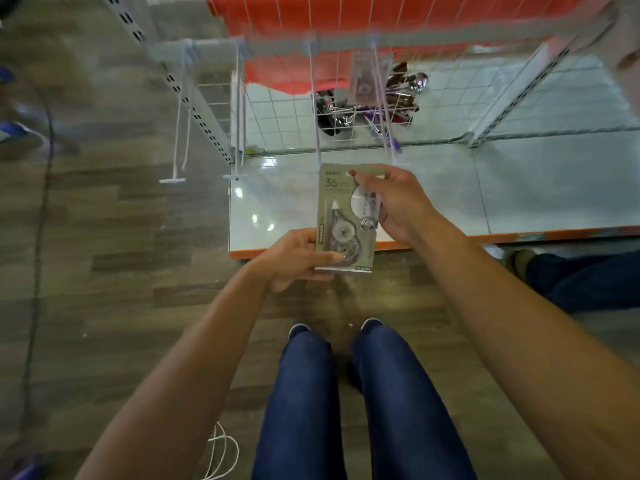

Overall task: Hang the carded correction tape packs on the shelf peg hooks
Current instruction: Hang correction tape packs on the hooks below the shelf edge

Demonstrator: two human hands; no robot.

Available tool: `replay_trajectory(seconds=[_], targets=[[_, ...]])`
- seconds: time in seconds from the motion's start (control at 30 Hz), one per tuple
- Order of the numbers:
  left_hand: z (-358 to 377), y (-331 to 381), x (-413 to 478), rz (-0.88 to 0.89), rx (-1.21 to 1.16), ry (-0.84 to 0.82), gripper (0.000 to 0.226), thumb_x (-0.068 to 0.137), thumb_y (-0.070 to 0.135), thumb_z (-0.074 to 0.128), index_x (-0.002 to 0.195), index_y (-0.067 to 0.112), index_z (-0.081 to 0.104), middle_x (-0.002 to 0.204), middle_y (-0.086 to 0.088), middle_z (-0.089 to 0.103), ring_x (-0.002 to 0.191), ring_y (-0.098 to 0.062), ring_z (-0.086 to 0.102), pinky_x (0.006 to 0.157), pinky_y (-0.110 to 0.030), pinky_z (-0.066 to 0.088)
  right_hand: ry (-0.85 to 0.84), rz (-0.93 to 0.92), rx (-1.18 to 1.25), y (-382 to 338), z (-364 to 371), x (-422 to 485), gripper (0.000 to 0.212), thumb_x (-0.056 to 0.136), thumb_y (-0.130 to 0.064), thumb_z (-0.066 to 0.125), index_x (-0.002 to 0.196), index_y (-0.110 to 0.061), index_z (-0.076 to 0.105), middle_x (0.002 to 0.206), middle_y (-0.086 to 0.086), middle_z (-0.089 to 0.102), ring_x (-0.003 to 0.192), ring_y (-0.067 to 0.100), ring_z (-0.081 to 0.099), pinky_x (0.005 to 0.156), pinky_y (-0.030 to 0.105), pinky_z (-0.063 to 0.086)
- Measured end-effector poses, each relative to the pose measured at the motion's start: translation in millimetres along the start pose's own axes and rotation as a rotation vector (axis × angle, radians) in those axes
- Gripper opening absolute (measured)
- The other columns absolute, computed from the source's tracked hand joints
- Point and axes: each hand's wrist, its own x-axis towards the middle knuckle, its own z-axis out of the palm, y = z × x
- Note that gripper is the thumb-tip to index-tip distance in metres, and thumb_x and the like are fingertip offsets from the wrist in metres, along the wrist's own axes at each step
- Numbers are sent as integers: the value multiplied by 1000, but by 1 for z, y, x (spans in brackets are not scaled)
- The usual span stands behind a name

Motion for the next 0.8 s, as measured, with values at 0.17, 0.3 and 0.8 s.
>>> replay_trajectory(seconds=[0.17,0.3,0.8], targets=[[3,54,-64,58,21,56,22,81,0,69,98,15,65,89,2,75,87,-12,71,73,-24,58,-9,-84,-76,-63,38,-53,12,89,-2,62,86,-14,65,93,5,71,94,22,68,91,41,54],[4,91,-113,114,45,144,27,80,0,71,103,13,67,96,-4,75,94,-19,70,82,-28,56,-89,-151,-83,-109,64,-94,18,89,-2,60,81,-17,64,91,2,71,96,23,68,89,41,54],[-6,235,-241,490,164,259,21,86,-1,63,101,14,65,95,4,75,91,-9,70,75,-16,55,-234,-563,-185,-255,136,-170,12,93,-8,57,87,-15,64,85,5,69,80,18,66,78,39,57]])
